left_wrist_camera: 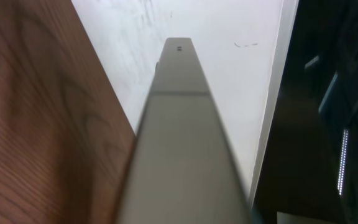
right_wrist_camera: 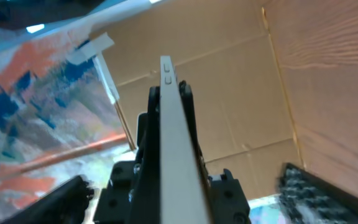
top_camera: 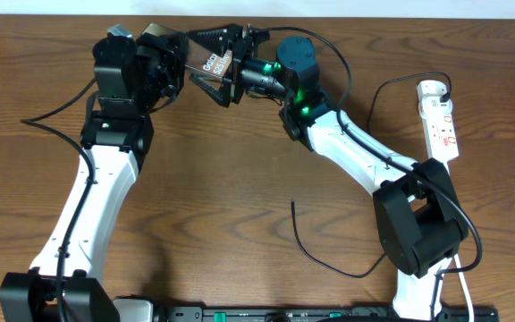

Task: Plug charger to phone and switch on socket
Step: 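Open the right gripper and pull it away from the phone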

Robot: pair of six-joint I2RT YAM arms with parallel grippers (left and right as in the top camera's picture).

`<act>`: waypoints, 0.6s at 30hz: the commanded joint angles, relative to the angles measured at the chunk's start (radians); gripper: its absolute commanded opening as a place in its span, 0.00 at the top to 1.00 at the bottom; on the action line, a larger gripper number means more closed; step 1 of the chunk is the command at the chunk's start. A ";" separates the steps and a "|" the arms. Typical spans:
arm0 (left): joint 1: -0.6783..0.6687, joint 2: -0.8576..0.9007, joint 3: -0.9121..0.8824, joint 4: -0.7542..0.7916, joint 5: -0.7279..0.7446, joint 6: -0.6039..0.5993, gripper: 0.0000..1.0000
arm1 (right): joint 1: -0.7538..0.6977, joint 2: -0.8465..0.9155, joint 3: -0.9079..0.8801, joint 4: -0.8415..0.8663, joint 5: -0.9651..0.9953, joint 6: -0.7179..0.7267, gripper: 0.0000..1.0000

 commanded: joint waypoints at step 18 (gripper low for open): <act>0.454 -0.011 0.003 0.027 0.613 0.080 0.93 | -0.112 -0.008 0.022 -0.019 -0.090 -0.341 0.01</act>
